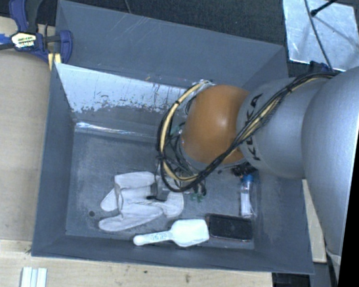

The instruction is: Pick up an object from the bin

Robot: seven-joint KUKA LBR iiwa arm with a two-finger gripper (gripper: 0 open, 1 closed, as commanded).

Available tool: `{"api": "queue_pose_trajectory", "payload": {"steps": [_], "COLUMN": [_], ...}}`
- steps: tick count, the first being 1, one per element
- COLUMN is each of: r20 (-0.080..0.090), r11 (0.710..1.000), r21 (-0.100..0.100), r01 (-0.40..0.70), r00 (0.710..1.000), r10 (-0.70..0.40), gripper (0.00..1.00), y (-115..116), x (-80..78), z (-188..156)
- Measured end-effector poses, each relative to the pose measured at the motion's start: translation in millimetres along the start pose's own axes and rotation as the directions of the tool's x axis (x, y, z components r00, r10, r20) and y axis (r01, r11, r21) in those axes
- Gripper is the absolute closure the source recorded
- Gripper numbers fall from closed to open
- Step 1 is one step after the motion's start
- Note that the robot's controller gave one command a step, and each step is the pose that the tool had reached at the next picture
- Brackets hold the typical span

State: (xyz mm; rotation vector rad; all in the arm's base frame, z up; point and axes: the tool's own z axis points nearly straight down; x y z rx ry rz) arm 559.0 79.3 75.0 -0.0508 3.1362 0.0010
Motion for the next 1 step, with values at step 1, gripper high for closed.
{"api": "queue_pose_trajectory", "payload": {"steps": [1], "r20": [-0.001], "r11": [0.999], "r21": [0.000], "r01": [0.055], "r00": [0.999], "r10": [-0.055], "gripper": [1.00], "y": [16.4], "x": [-16.5], "z": [-142.1]}}
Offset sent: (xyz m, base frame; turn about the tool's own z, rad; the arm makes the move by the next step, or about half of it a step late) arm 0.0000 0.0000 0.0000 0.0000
